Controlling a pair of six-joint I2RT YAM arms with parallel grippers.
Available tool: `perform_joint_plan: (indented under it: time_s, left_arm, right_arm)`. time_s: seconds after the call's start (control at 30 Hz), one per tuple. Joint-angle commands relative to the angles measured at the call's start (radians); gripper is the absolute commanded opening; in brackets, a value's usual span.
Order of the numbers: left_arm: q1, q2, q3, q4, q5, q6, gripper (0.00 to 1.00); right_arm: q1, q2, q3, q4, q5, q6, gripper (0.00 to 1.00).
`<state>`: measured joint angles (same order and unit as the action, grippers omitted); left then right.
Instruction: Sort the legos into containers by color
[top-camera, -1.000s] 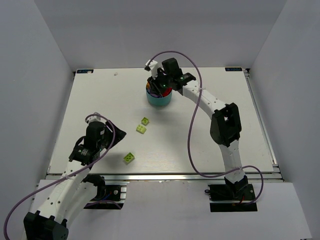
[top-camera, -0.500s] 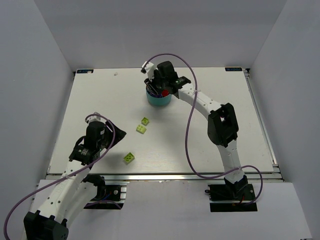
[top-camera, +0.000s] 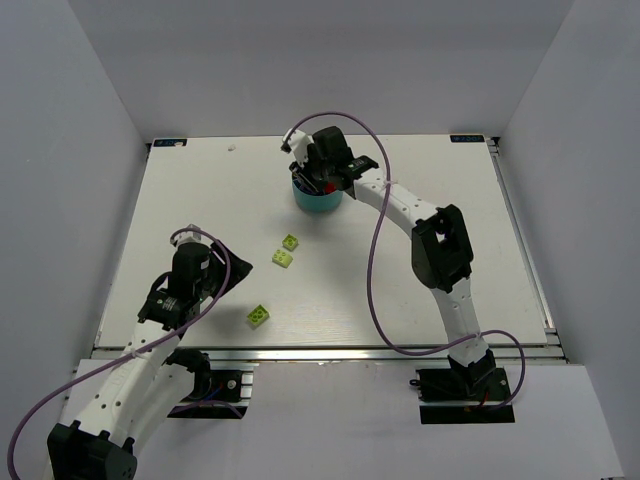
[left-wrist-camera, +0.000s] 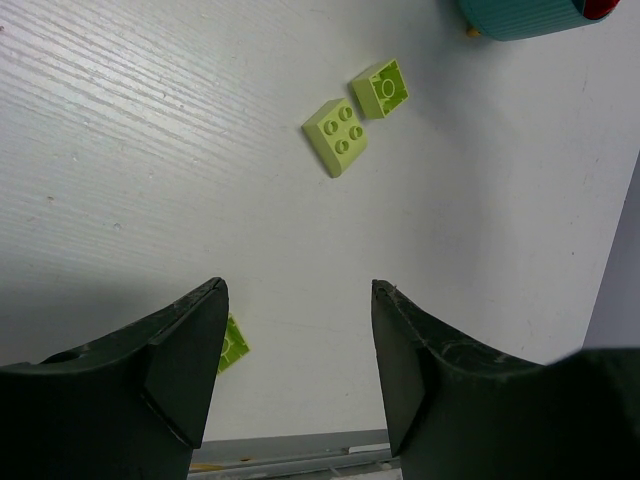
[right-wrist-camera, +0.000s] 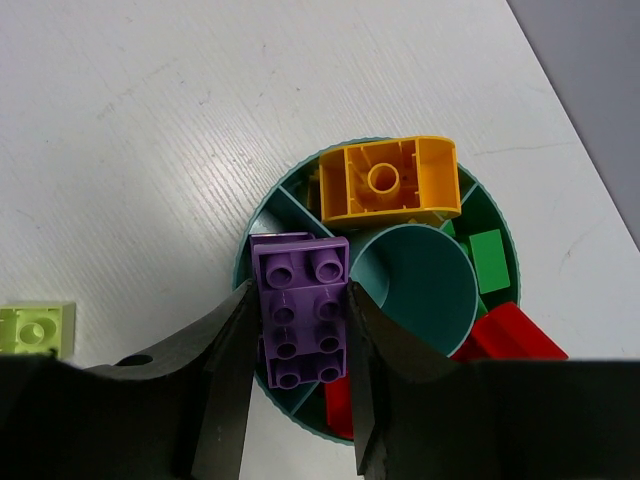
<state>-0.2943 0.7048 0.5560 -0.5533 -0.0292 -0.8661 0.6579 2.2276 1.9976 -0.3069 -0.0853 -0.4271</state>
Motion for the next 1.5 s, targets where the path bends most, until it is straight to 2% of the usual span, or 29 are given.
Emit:
perform_joint_plan:
  time_s: [0.0,0.13,0.2,0.4,0.67,0.77,0.8,0.87,0.97,1.0,1.03,1.07,1.1,1.13,1.17,1.2,1.27,1.3,1.37,1.4,1.47]
  left_arm:
    - [0.004,-0.013,0.002,0.000,-0.011,-0.007,0.69]
    - [0.006,-0.019,0.001,-0.004,-0.011,-0.008,0.69]
    - [0.006,-0.019,0.002,-0.004,-0.011,-0.010,0.69]
    - [0.006,-0.019,0.010,-0.011,-0.011,-0.007,0.69]
    - [0.006,-0.022,0.018,-0.020,-0.014,-0.007,0.69]
    - [0.006,-0.024,0.022,-0.023,-0.014,-0.008,0.69]
    - [0.006,-0.024,0.025,-0.025,-0.017,-0.008,0.69]
    - [0.006,-0.025,0.028,-0.027,-0.017,-0.007,0.69]
    - [0.006,-0.028,0.033,-0.033,-0.017,-0.005,0.69]
    - [0.006,-0.028,0.035,-0.036,-0.015,-0.005,0.69]
    - [0.006,-0.030,0.036,-0.039,-0.015,-0.005,0.69]
    - [0.006,-0.031,0.036,-0.042,-0.015,-0.005,0.69]
    - [0.006,-0.033,0.038,-0.046,-0.015,-0.005,0.69]
    - [0.006,-0.034,0.038,-0.048,-0.017,-0.007,0.69]
    - [0.006,-0.036,0.039,-0.051,-0.018,-0.007,0.69]
    - [0.004,-0.042,0.038,-0.057,-0.020,-0.011,0.68]
    - [0.004,-0.050,0.036,-0.065,-0.024,-0.019,0.65]
    - [0.006,-0.062,0.035,-0.071,-0.026,-0.027,0.57]
    - [0.006,-0.080,0.027,-0.076,-0.031,-0.037,0.44]
    - [0.006,-0.088,0.024,-0.080,-0.032,-0.050,0.29]
    - [0.006,-0.114,0.013,-0.088,-0.040,-0.062,0.24]
  right_arm:
    - [0.011,0.000,-0.002,0.038,0.012,-0.022,0.28]
    - [0.012,0.000,-0.003,0.031,0.006,-0.022,0.43]
    - [0.012,-0.002,-0.006,0.029,0.004,-0.024,0.47]
    - [0.012,0.000,-0.006,0.028,0.001,-0.022,0.50]
    - [0.014,-0.023,-0.013,0.037,-0.014,-0.016,0.51]
    - [0.014,-0.057,-0.020,0.034,-0.072,-0.036,0.51]
    - [0.013,-0.071,-0.028,0.031,-0.138,-0.053,0.54]
    - [0.014,-0.135,-0.058,0.031,-0.210,-0.146,0.60]
    - [0.011,-0.256,-0.189,0.083,-0.384,-0.312,0.76]
    - [0.011,-0.282,-0.227,0.084,-0.493,-0.365,0.83]
    - [0.008,-0.308,-0.284,0.060,-0.557,-0.430,0.85]
    - [0.009,-0.341,-0.301,0.019,-0.612,-0.581,0.86]
    - [0.009,-0.345,-0.309,-0.120,-0.727,-0.670,0.87]
    - [0.009,-0.345,-0.292,-0.227,-0.776,-0.779,0.87]
    - [0.011,-0.326,-0.277,-0.336,-0.806,-1.005,0.86]
    - [0.014,-0.313,-0.267,-0.424,-0.821,-1.063,0.84]
    - [0.037,-0.271,-0.244,-0.469,-0.780,-1.006,0.76]
    - [0.049,-0.255,-0.234,-0.448,-0.737,-0.852,0.65]
    - [0.055,-0.217,-0.215,-0.356,-0.700,-0.675,0.59]
    - [0.063,-0.209,-0.218,-0.322,-0.645,-0.533,0.53]
    - [0.072,-0.200,-0.259,-0.192,-0.572,-0.405,0.54]
